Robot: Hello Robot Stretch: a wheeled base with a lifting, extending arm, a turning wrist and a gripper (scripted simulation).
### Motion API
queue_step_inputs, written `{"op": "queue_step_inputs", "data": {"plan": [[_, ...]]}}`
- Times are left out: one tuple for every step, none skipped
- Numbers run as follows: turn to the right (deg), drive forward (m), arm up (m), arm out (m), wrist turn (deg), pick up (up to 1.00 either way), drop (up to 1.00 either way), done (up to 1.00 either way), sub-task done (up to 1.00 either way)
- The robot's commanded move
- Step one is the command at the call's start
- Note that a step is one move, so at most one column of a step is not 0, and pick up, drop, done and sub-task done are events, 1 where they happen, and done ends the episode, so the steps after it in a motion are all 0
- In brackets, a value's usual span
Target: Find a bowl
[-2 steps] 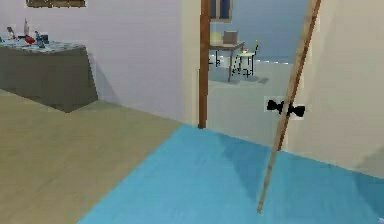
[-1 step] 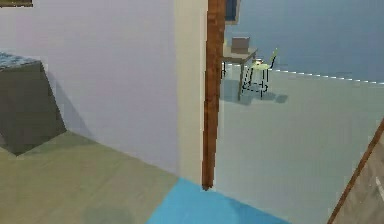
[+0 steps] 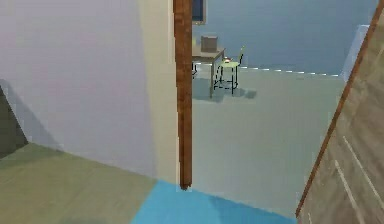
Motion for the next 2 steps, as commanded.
{"op": "queue_step_inputs", "data": {"plan": [[0.0, 0.15, 0.0, 0.0, 0.0, 0.0, 0.0, 0.0, 0.0], [18.0, 0.0, 0.0, 0.0, 0.0, 0.0, 0.0, 0.0, 0.0]]}}
